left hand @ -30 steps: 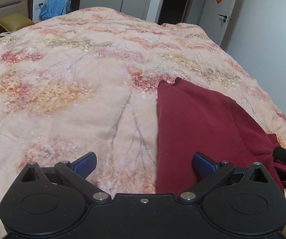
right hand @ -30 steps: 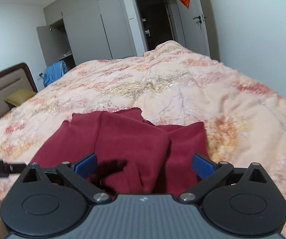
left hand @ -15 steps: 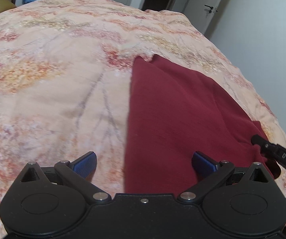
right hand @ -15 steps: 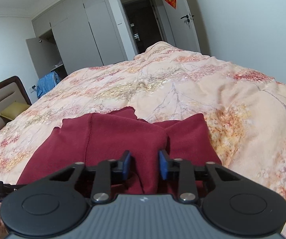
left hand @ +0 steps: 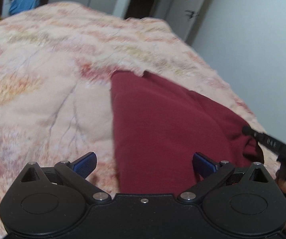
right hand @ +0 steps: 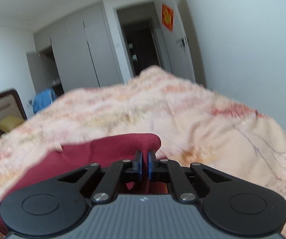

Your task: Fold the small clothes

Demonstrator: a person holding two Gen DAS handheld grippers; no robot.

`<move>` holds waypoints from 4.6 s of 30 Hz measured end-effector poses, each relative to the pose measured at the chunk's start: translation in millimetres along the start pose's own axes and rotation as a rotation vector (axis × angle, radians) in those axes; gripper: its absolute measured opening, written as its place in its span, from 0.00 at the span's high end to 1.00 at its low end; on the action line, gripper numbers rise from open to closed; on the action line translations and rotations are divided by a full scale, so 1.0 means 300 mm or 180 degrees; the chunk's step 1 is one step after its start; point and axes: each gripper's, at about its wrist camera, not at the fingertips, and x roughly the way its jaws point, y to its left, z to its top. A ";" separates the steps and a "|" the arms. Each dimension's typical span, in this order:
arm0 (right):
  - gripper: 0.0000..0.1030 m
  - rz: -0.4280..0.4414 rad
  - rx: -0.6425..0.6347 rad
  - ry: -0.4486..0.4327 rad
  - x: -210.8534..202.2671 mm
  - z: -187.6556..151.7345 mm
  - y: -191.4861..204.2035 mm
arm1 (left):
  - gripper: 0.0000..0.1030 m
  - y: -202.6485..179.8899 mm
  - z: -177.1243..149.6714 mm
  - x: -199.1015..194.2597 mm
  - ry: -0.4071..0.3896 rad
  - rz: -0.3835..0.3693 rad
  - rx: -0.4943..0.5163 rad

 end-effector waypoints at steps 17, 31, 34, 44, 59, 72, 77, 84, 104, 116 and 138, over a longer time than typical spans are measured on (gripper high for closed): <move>0.00 0.0093 -0.0240 -0.0169 -0.249 -0.179 0.139 | 0.01 0.071 -0.045 -0.042 -0.0137 0.0347 -0.0327; 0.90 0.0221 -0.0590 -0.0044 -0.294 -0.275 0.287 | 0.01 0.073 -0.068 -0.089 -0.0186 0.0402 -0.0297; 0.90 0.0120 -0.0519 0.0056 -0.278 -0.271 0.261 | 0.01 0.077 -0.078 -0.063 -0.0084 0.0432 -0.0278; 0.80 0.0061 -0.0438 0.0225 -0.250 -0.315 0.229 | 0.00 0.081 -0.103 -0.040 -0.0014 0.0477 -0.0261; 0.11 0.0147 -0.0225 0.0005 -0.295 -0.242 0.123 | 0.01 0.089 -0.043 -0.069 -0.0180 0.0478 -0.0197; 0.05 0.0206 0.0115 0.0211 0.004 -0.028 -0.035 | 0.01 0.063 0.147 0.098 0.0058 0.0306 0.0436; 0.08 0.0258 0.0195 0.0333 0.118 -0.032 -0.050 | 0.00 0.069 0.160 0.165 0.0175 0.0177 0.0587; 0.08 0.0305 0.0371 0.0494 0.113 -0.086 -0.088 | 0.00 0.115 0.140 0.193 0.0187 0.0011 0.0408; 0.00 0.0389 0.0153 0.0439 0.091 0.006 -0.065 | 0.00 0.104 0.176 0.199 0.0259 -0.0036 0.0524; 0.21 0.0485 0.0294 0.0630 0.161 -0.044 -0.072 | 0.00 0.141 0.186 0.251 0.0388 -0.0248 0.0339; 0.72 0.0371 0.0040 0.0454 0.094 -0.053 0.021 | 0.36 0.062 0.189 0.237 0.0439 -0.0332 0.0323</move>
